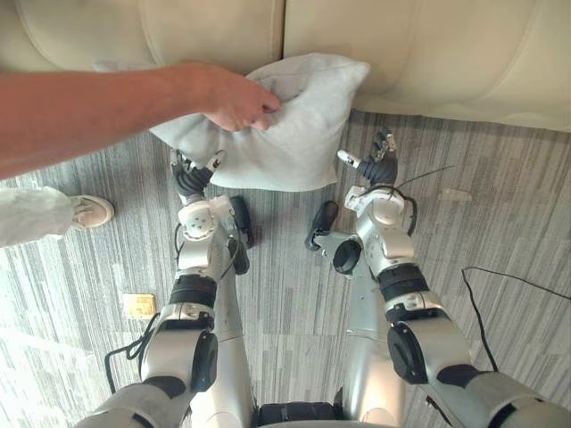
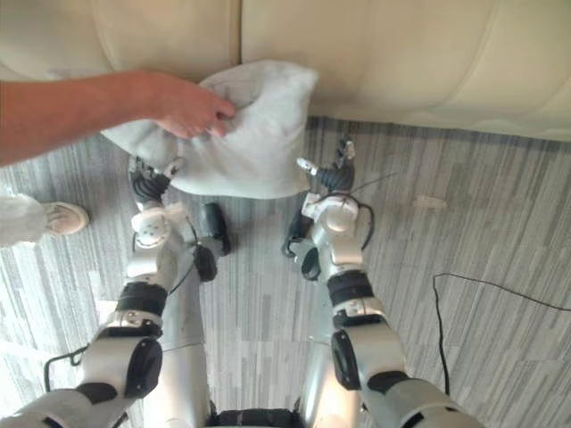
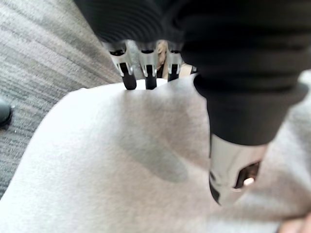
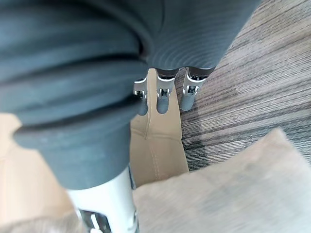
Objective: Pick up cushions and gather them together orderly.
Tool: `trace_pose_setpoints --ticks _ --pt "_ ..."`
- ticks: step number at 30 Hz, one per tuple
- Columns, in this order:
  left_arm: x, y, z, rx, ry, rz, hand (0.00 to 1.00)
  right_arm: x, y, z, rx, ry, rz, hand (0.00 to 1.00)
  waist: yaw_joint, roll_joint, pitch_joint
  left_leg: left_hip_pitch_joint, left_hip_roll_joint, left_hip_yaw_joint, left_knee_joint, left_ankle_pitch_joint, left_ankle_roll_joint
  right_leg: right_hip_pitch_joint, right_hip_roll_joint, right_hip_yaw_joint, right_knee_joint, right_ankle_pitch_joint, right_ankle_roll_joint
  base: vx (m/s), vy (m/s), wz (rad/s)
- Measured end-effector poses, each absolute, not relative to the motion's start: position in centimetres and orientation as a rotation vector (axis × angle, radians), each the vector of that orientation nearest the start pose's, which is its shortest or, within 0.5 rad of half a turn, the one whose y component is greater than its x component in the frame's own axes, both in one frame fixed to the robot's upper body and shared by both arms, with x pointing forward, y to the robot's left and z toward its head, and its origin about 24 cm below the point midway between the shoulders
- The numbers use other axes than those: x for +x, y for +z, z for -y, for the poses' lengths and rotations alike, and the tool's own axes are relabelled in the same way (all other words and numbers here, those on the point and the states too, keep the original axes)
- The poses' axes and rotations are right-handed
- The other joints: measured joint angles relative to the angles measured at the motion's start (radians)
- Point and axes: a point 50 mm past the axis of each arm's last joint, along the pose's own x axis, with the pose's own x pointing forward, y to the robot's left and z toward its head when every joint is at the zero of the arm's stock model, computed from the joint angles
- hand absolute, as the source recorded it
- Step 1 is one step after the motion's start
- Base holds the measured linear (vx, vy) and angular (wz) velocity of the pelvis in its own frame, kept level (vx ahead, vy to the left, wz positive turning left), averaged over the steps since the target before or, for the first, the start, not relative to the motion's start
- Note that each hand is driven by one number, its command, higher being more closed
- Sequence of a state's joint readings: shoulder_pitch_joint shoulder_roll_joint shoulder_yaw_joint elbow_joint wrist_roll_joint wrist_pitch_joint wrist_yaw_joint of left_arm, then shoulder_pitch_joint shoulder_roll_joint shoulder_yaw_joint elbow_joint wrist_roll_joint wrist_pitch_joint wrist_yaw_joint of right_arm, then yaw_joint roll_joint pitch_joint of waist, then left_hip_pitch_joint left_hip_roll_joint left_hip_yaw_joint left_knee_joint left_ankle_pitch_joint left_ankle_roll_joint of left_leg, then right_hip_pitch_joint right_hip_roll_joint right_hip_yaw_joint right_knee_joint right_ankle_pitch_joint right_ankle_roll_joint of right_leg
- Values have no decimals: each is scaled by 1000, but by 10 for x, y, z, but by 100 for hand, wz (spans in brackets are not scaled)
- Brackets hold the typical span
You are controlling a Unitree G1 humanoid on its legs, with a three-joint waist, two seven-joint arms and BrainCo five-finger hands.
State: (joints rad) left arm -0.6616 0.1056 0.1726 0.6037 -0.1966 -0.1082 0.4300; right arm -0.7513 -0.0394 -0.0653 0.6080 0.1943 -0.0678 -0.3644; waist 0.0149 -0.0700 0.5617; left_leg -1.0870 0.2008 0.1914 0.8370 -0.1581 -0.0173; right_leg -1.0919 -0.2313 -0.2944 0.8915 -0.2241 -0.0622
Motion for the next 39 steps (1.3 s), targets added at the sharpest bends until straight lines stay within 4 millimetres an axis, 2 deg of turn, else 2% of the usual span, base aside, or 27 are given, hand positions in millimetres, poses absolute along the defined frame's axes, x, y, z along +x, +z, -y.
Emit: trace_pose_setpoints --ticks 2,7,8,9,11,12,14,15,16,18,19,20,23,24,28,29,33,35,39 --pt "358 95 -191 -181 482 80 0 375 121 132 165 -239 115 0 1 0 -1 54 -4 4 -23 8 -2 51 3 1 -17 4 0 -86 -6 4" --pt "349 75 -193 -173 489 20 0 367 102 130 144 -225 64 0 5 0 -2 178 -12 19 -78 13 3 167 9 3 -76 25 -2 -89 -7 -6" --pt "344 62 -190 -174 471 -20 0 361 87 129 151 -222 20 0 4 0 -2 239 -19 23 -110 14 1 224 12 5 -105 30 2 -56 3 -5" --pt "343 59 -189 -173 469 -30 0 360 82 129 151 -223 8 0 4 0 -2 253 -19 25 -118 15 -2 240 14 5 -113 32 3 -54 -1 -2" --pt "335 42 -184 -175 450 -86 0 348 58 130 153 -227 -67 0 8 0 -4 336 -25 38 -167 22 -5 316 17 3 -156 44 5 -7 -2 -2" --pt "333 40 -184 -174 449 -95 0 346 54 130 152 -228 -80 0 10 0 -4 352 -26 41 -176 24 -6 330 17 3 -165 46 5 8 -3 -8" --pt "321 19 -180 -159 412 -164 0 331 25 129 132 -216 -174 0 12 1 -4 455 -37 51 -241 31 -12 423 25 5 -222 53 3 36 -5 -9" --pt "319 16 -178 -156 401 -175 0 328 20 129 127 -211 -189 0 12 1 -5 472 -39 53 -251 33 -13 441 26 4 -232 54 4 76 -11 -3" --pt "313 5 -172 -153 374 -213 0 318 7 130 120 -211 -232 0 13 3 -12 517 -42 55 -279 38 -16 484 29 0 -255 56 7 66 -7 2" --pt "303 -10 -164 -150 344 -267 0 303 -11 132 112 -210 -293 0 13 5 -44 559 -51 59 -316 45 -20 521 30 -2 -279 62 16 116 -11 0" --pt "291 -26 -157 -147 314 -329 0 290 -28 135 97 -211 -354 0 14 10 -75 606 -54 65 -349 49 -24 560 35 -3 -306 63 18 157 -13 -8" --pt "286 -33 -154 -140 297 -357 0 282 -38 136 88 -212 -391 0 14 11 -86 635 -54 70 -367 50 -26 587 38 -2 -320 63 19 187 -16 -11" --pt "266 -53 -148 -114 266 -429 0 258 -60 142 68 -217 -474 0 14 24 -130 723 -58 73 -425 64 -37 666 47 -8 -363 59 25 119 -16 -3" --pt "262 -56 -148 -107 260 -445 0 255 -63 143 62 -215 -484 0 15 26 -138 738 -59 73 -438 66 -37 680 50 -10 -373 59 26 143 -27 1" --pt "232 -87 -150 -59 252 -583 0 216 -96 155 55 -252 -638 0 17 39 -233 838 -63 72 -551 99 -56 774 73 -29 -462 64 34 154 -30 4" --pt "228 -90 -151 -52 250 -601 0 211 -99 157 49 -256 -655 0 18 40 -241 852 -64 71 -565 102 -56 786 75 -31 -472 65 35 132 -22 5" --pt "183 -124 -155 16 232 -788 0 161 -129 175 38 -324 -827 0 16 62 -332 973 -73 68 -673 116 -66 898 95 -47 -556 63 55 171 -4 4" --pt "169 -133 -156 32 223 -845 0 148 -136 181 43 -357 -875 0 15 68 -346 1013 -79 67 -698 119 -69 935 99 -48 -581 65 59 145 28 -1" --pt "152 -143 -160 40 226 -918 0 139 -142 186 48 -378 -917 0 10 69 -370 1053 -88 53 -727 119 -69 991 106 -58 -628 79 64 125 41 10"
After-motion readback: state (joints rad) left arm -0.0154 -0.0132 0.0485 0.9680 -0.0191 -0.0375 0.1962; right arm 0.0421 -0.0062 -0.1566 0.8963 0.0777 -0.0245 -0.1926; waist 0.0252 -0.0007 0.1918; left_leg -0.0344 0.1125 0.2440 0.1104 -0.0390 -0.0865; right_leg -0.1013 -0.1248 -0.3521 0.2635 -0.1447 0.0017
